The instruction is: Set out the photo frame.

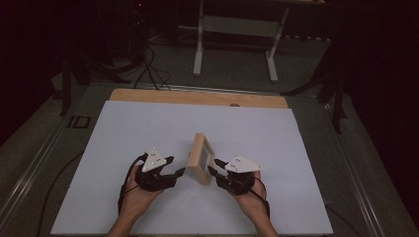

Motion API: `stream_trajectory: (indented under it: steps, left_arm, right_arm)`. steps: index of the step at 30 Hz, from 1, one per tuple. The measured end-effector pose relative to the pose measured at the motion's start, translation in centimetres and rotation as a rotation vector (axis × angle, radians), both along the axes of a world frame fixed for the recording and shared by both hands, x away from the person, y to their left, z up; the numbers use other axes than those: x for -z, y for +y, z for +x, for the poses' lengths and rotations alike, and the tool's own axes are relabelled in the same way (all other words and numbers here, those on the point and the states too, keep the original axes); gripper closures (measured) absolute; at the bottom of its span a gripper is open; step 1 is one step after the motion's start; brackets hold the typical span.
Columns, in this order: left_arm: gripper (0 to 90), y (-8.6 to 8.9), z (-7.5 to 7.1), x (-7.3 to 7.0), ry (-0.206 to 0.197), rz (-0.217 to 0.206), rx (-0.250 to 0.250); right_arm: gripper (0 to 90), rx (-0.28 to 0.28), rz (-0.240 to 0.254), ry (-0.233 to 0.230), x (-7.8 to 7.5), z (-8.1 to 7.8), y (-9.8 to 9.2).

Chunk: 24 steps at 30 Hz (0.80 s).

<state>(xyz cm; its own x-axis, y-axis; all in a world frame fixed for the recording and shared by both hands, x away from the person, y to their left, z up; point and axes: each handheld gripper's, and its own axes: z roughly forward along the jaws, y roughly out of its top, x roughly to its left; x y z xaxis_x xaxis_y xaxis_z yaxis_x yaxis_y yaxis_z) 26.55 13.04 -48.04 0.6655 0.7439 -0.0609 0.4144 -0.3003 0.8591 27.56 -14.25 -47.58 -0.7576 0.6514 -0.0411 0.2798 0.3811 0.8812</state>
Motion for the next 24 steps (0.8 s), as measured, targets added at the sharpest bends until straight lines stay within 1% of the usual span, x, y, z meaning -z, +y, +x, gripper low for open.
stream_trajectory:
  steps: [3, 4, 5, 8, 11, 15, 21, 24]
  left_arm:
    - [39.5, -0.2, -0.1, -0.2, -0.008, -0.003, 0.007]
    - [39.5, -0.4, -0.3, -0.5, -0.013, -0.012, 0.007]
    - [38.0, -0.4, -0.3, -0.5, -0.013, -0.016, 0.01]
    - [37.4, -0.6, -0.4, -0.6, -0.01, -0.022, 0.01]
    - [36.6, -1.0, -0.5, -0.7, -0.008, -0.022, 0.006]
    - [34.6, -1.8, -0.6, -0.7, -0.013, -0.008, 0.013]
    - [33.7, -2.7, -0.2, -0.9, -0.013, -0.006, 0.015]
    - [33.6, -3.6, 0.1, -1.1, -0.01, -0.012, 0.019]
  right_arm:
    - [63.7, 0.002, 0.0, 0.0, 0.0, 0.0, 0.0]
    - [63.6, 0.001, 0.0, -0.001, 0.0, 0.0, 0.0]
    - [63.5, 0.001, -0.002, 0.0, 0.0, 0.0, 0.0]
    - [63.5, -0.001, -0.002, 0.0, 0.0, 0.0, 0.1]
    - [63.3, -0.003, -0.003, 0.001, 0.0, 0.0, 0.1]
    - [63.1, -0.001, 0.002, 0.0, -0.1, 0.0, 0.0]
    - [62.8, 0.001, 0.001, 0.0, -0.1, 0.1, 0.0]
    - [62.6, -0.001, 0.001, 0.002, -0.1, 0.1, 0.0]
